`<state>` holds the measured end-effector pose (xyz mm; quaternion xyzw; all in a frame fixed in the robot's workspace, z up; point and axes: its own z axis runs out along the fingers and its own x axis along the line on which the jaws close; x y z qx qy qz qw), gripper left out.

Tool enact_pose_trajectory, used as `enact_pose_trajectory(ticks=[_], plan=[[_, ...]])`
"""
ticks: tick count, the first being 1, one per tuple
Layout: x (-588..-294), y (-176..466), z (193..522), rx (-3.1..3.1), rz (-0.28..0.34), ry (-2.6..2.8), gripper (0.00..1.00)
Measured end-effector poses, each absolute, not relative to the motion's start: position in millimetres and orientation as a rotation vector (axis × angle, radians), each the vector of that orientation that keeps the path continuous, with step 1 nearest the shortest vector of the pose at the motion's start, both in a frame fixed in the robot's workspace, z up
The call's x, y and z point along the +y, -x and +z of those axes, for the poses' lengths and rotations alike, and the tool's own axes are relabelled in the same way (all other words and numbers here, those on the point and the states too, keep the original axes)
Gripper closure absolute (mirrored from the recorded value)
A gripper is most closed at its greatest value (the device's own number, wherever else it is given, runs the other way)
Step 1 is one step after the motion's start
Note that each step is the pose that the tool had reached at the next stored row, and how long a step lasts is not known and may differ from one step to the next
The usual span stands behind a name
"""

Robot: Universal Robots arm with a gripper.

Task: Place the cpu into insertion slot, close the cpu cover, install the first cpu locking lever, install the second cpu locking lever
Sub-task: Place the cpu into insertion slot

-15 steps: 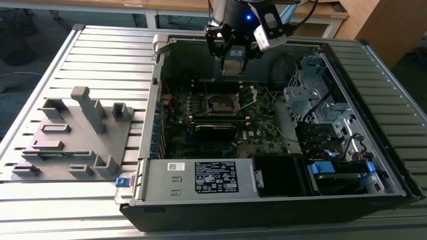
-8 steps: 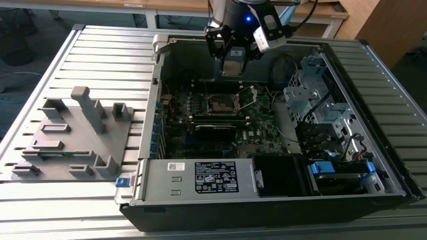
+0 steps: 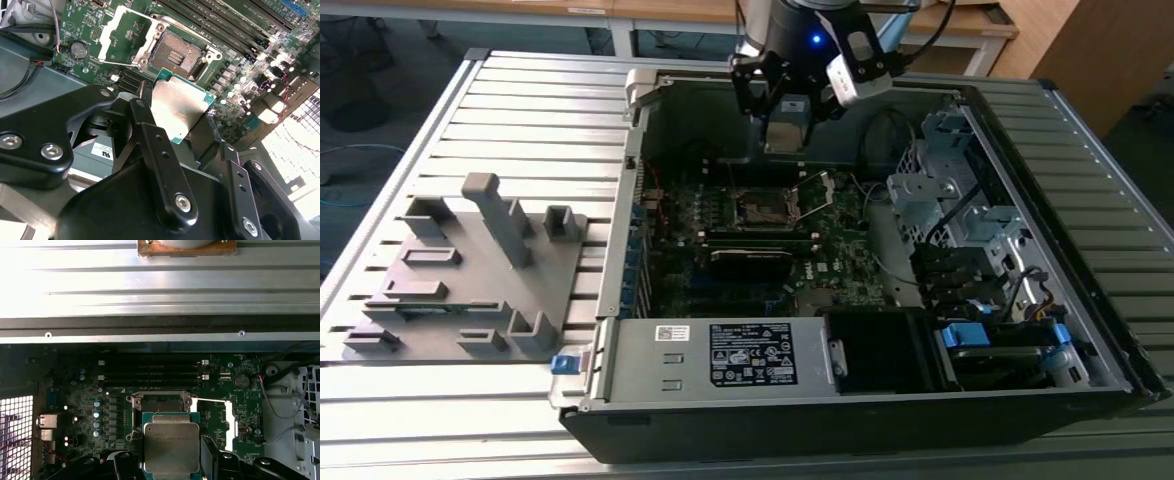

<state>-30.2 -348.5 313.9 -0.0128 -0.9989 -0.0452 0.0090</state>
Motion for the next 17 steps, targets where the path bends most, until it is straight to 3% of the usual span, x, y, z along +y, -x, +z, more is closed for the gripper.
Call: enact_pose_trajectory(ticks=[17], plan=[[-348.5,30.3,298.8,-3.120,-0.141,0.040,0.46]])
